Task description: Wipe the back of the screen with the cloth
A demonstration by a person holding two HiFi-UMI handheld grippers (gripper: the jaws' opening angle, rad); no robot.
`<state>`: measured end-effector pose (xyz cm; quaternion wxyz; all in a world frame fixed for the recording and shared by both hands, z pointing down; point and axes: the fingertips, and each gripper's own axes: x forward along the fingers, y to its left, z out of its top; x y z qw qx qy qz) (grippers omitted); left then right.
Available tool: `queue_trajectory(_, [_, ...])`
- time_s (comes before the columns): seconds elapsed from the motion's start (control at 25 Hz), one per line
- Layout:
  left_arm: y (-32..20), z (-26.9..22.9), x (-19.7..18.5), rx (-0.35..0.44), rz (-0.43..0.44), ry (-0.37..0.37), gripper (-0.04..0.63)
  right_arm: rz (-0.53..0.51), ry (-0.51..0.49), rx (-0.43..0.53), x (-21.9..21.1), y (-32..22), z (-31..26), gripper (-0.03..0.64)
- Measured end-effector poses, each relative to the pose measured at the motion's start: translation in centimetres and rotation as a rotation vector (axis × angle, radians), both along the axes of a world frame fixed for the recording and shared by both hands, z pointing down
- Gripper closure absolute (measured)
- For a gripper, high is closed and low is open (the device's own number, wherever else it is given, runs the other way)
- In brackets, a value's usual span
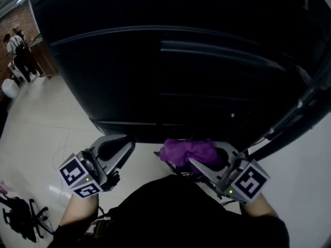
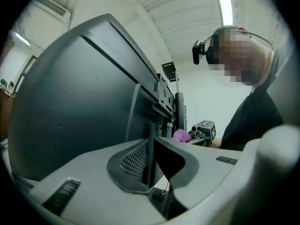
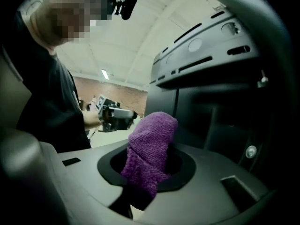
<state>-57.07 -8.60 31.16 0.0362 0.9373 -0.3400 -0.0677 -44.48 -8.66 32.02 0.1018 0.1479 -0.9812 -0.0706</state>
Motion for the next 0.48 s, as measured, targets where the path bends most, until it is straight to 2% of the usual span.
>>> queue_trajectory(0.12, [-0.3,-0.4,5.3,0.019,-0.017,-0.006,0.563,-0.189,-0.06,-0.054,2.9,2.1,-1.9,0.509])
queue_trajectory(0.2, [-0.5,-0.7,8.2,0.023,-0.018,-0.004,0.563,-0.257,-0.069,-0.06,4.6,3.0,-2.7,0.509])
queue_trajectory(0.36, [-0.8,-1.3,11.9,0.034,-0.016,-0.003,0.563,-0.331,-0.079,-0.094,8.3,3.6,-3.9,0.509])
queue_trajectory(0.48, [-0.8,-1.9,13.8,0.028,0.038,-0.012,0.563,-0.329,-0.095,-0.072,10.6,3.5,-4.9,0.509])
